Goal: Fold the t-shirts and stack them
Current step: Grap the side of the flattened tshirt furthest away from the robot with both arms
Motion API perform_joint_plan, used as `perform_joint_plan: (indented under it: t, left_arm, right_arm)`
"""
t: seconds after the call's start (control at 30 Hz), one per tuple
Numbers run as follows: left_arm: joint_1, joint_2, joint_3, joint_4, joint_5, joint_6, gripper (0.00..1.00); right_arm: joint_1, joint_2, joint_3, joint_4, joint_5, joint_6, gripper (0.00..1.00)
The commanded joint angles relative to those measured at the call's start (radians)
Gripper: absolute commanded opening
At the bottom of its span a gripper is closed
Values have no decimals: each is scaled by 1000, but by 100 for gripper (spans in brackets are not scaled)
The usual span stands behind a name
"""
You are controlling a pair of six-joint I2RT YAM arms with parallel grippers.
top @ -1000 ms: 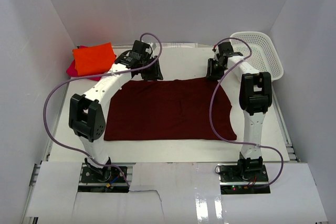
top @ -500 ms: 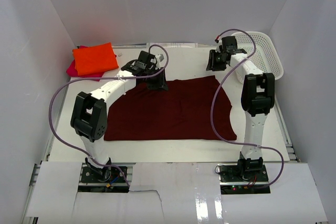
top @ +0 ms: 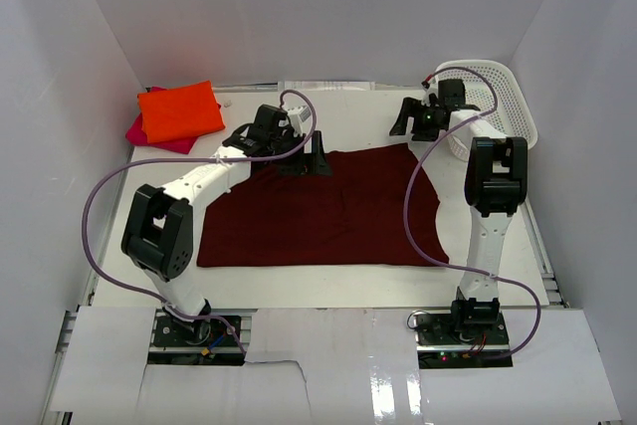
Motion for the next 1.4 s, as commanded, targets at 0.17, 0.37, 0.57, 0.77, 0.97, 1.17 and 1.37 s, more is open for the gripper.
perform_joint_plan:
  t: [0.17, 0.37, 0.57, 0.77, 0.97, 1.17, 1.37]
  left_arm:
    - [-110, 20, -58, 115, 115, -29, 98]
    - [-244, 91, -51, 125, 8, -33, 98]
    - [-262, 138, -8, 147, 31, -53, 98]
    - [-290, 175, 32, 145, 41, -56, 98]
    - [-321, 211, 63, 138, 48, -62, 98]
    - [-324, 235, 116, 115, 29, -59, 98]
    - [-322, 295, 184, 66, -12, -59, 98]
  right_arm:
    - [-19, -35, 58, 55, -98, -33, 93]
    - [-31, -16, 74, 52, -154, -62, 93]
    - [-72, 53, 184, -3, -239, -109, 94]
    - [-106, 128, 261, -124, -227, -131, 94]
    - [-128, 163, 250, -156, -257, -106, 94]
    - [-128, 169, 223, -192, -302, -96, 93]
    - [-123, 153, 220, -276, -294, -120, 91]
